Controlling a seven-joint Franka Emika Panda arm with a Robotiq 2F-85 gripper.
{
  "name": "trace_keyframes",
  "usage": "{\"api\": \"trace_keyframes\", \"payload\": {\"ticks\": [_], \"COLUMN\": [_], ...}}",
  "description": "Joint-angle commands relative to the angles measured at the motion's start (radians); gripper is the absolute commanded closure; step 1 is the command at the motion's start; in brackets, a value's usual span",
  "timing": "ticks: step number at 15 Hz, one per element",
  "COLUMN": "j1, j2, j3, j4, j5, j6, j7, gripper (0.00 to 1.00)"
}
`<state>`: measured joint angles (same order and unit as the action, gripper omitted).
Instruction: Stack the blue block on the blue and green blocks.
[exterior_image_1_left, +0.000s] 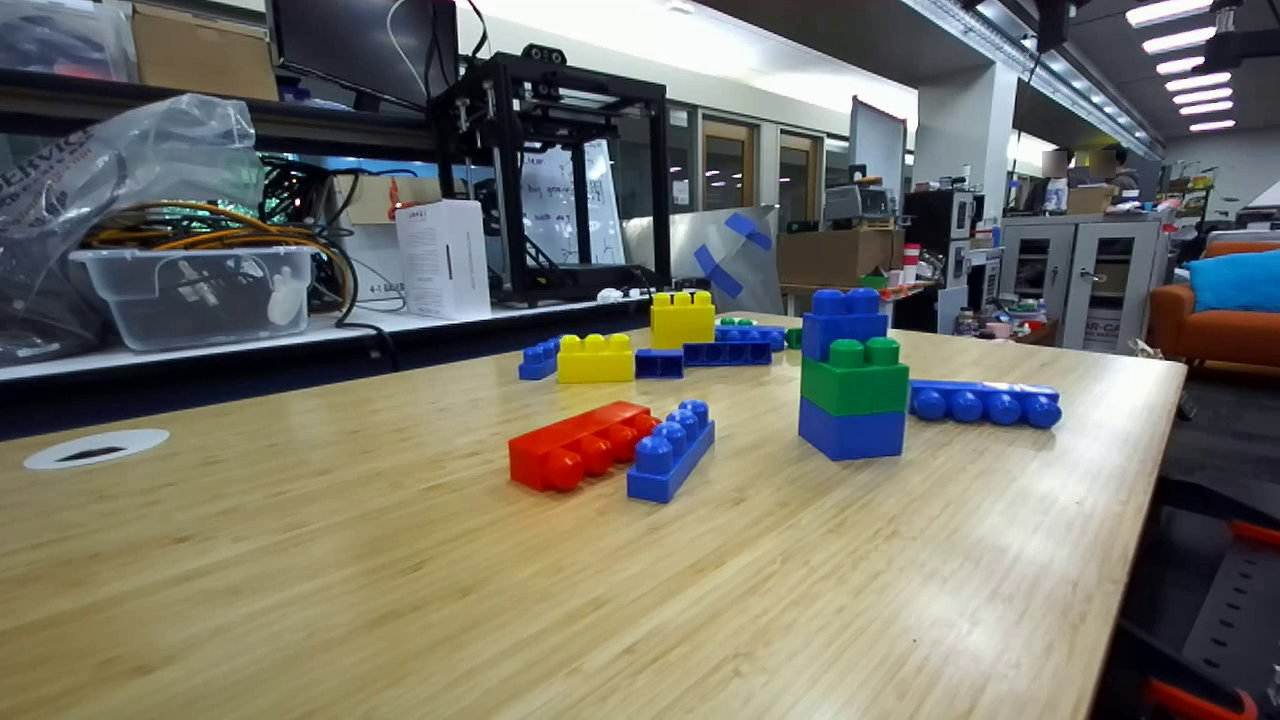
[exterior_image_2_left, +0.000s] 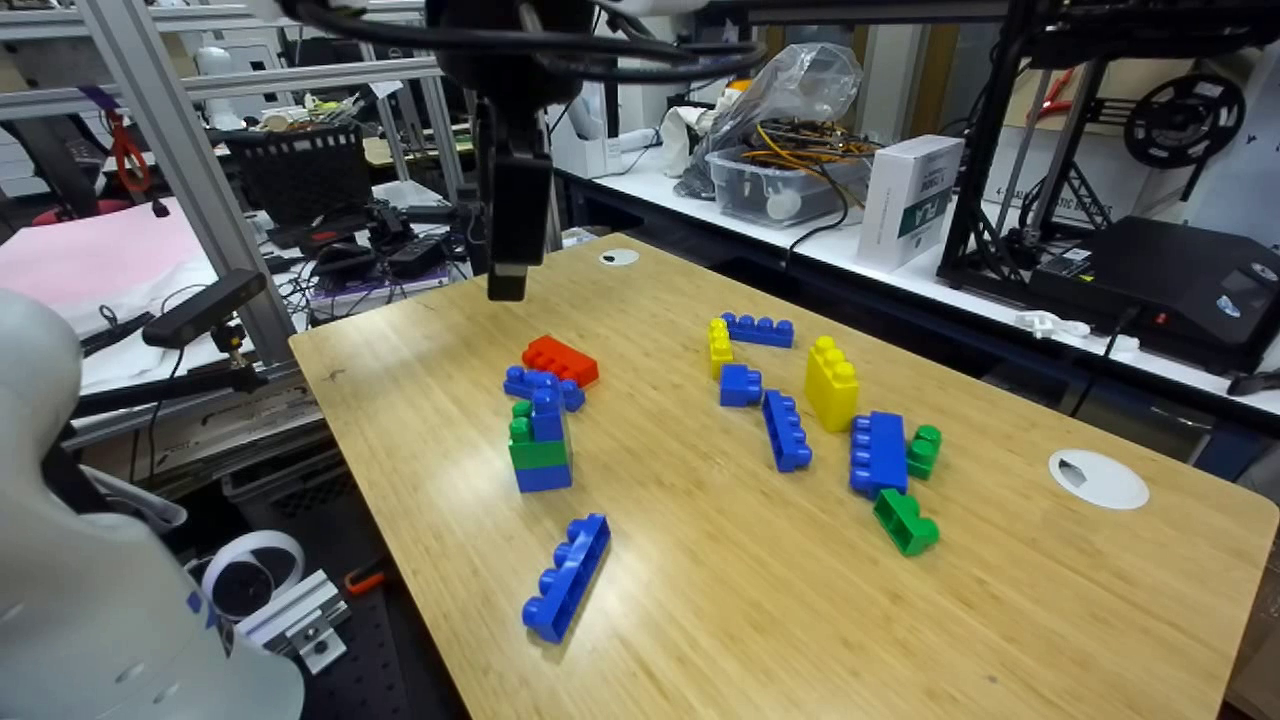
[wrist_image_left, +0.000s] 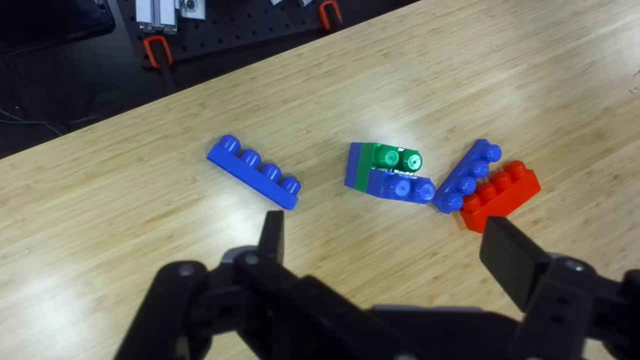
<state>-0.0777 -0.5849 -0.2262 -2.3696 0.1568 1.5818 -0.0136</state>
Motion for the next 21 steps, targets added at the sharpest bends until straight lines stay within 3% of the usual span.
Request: {"api": "trace_keyframes", "payload": {"ticks": [1, 12, 21], "j1": [-0.018, 0.018, 0.071], "j2": [0.051, 0.245, 0.346], "j3": [0.052, 0.222, 0.289], "j4": [-0.030, -0.082, -0.138], "j5": [0.039, 0.062, 0.046], "j6": [0.051, 0.346, 0.552], "j7": [0.016, 0.271, 0.383], "gripper": [0.00, 0.00, 0.00]}}
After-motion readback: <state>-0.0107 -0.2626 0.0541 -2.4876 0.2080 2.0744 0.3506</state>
